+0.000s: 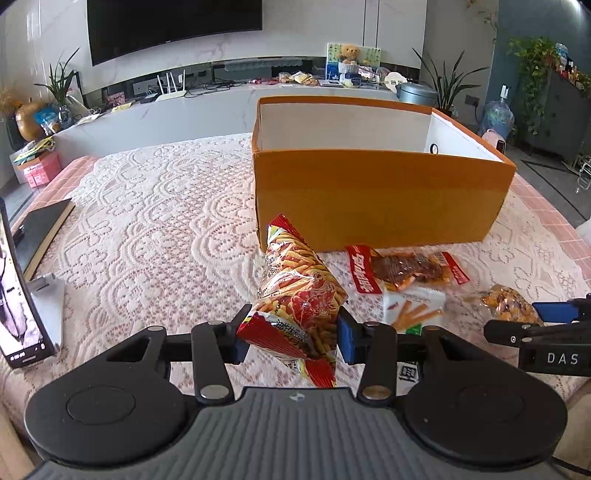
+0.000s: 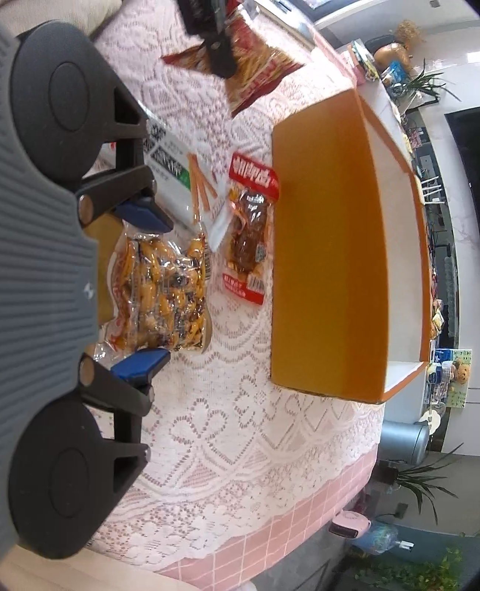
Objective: Organize snacks
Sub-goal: 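Carry the stick-snack bag and peanut packet over the orange box with both tools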
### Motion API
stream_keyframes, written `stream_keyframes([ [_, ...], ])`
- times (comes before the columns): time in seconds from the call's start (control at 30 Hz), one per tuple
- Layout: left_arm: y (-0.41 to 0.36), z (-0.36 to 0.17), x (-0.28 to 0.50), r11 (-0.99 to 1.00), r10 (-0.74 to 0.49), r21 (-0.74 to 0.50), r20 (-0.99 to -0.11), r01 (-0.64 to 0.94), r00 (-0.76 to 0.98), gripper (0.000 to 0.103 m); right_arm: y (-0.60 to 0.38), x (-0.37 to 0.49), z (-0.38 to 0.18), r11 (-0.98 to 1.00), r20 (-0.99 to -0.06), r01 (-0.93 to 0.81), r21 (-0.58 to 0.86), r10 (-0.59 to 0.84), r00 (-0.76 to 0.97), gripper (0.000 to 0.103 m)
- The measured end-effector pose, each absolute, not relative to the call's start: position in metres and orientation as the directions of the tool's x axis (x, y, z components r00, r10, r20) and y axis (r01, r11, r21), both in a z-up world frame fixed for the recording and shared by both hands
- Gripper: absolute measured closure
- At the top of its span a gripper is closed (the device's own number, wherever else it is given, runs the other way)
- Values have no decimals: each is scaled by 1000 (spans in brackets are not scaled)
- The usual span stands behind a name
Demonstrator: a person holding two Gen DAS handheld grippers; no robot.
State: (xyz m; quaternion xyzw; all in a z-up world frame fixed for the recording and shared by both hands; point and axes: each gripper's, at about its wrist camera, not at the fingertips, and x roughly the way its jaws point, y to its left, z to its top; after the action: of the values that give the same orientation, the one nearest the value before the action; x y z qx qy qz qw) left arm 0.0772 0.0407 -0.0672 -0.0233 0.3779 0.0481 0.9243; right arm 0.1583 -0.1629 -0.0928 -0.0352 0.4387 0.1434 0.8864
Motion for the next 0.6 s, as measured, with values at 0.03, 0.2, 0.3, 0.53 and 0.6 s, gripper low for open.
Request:
stream_keyframes([
  [0.03, 40, -65, 76, 994, 68, -14, -702, -108, 709, 52, -163, 156, -90, 955, -786, -288, 70, 231, 573, 37],
  [0.2, 43, -53, 70, 988, 50, -66, -707, -136, 705, 52, -167, 148, -71, 944, -774, -302, 130, 287, 565, 37],
  [0.3, 39, -45, 67, 989, 49, -67, -696, -132, 717, 52, -169, 144, -59, 937, -761, -311, 159, 317, 566, 37],
  [0.53, 27, -19, 63, 994, 25, -67, -653, -90, 757, 52, -168, 137, -24, 922, -702, -354, 153, 354, 618, 37],
  [0.6, 25, -13, 65, 994, 23, -64, -641, -83, 767, 52, -167, 136, -14, 919, -683, -367, 141, 359, 636, 37],
])
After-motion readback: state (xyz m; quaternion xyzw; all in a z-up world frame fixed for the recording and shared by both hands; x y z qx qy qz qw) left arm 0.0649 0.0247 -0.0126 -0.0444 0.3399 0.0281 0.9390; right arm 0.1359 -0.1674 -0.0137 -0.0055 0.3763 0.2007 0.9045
